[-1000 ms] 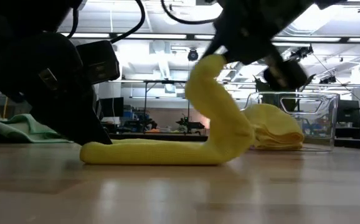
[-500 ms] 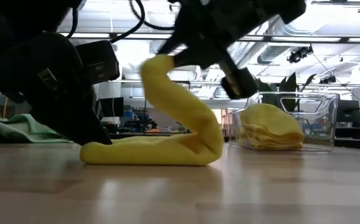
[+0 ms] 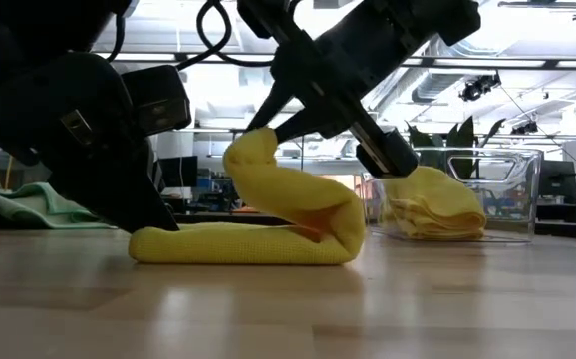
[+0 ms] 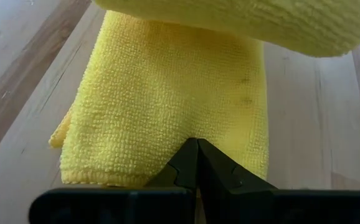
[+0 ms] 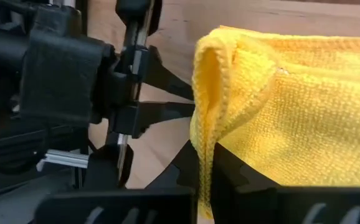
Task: Fold microfiber towels
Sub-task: Fold the yellow microfiber towel
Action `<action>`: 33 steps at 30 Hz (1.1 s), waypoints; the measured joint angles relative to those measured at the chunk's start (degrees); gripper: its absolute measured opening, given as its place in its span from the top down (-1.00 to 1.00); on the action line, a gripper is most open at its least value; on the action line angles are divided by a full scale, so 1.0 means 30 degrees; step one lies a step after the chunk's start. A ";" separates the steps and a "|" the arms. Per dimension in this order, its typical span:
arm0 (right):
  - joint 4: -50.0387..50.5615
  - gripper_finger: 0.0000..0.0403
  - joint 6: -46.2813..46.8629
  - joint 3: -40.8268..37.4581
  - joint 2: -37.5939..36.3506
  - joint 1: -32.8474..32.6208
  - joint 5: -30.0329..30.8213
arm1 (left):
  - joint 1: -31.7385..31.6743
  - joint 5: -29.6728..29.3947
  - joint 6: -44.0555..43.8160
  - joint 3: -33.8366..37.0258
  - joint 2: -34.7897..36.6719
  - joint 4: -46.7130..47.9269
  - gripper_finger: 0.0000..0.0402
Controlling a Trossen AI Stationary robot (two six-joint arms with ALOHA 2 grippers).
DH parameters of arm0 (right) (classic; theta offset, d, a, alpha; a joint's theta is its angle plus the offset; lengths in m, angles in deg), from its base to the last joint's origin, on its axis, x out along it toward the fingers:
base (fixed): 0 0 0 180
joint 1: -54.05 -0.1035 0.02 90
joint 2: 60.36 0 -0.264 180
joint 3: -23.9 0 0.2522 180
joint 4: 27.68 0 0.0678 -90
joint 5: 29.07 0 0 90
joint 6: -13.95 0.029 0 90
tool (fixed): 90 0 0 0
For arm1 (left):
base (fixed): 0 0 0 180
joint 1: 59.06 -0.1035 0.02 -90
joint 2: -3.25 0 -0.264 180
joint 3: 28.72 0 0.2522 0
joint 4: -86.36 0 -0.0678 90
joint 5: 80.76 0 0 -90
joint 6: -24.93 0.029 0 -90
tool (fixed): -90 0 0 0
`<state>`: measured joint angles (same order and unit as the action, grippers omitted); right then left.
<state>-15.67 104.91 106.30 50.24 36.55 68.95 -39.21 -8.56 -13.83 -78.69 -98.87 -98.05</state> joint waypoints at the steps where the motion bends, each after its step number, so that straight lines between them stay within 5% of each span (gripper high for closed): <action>1: -0.0068 0.93 -0.0002 -0.0001 0.0000 0.0000 0.0065 | 0.0000 -0.0020 0.0000 0.0000 0.0000 -0.0005 1.00; 15: -0.1971 -0.11 -0.3305 -0.0015 -0.0437 0.0085 -0.0364 | 0.0000 -0.0123 0.0000 0.0000 0.0009 -0.0022 1.00; 25: 0.1897 -0.18 -0.7364 -0.0029 -0.2888 0.0909 -0.0737 | -0.0043 0.0232 0.2178 0.0029 0.2966 0.2044 1.00; 33: 0.6891 -0.18 -0.7084 -0.0029 -0.4135 0.0771 -0.1265 | -0.0036 0.0159 0.2300 0.0029 0.6549 0.6732 1.00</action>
<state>5.00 83.66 106.21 37.84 38.86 65.15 -39.31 -8.08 -6.93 -78.60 -79.23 -77.85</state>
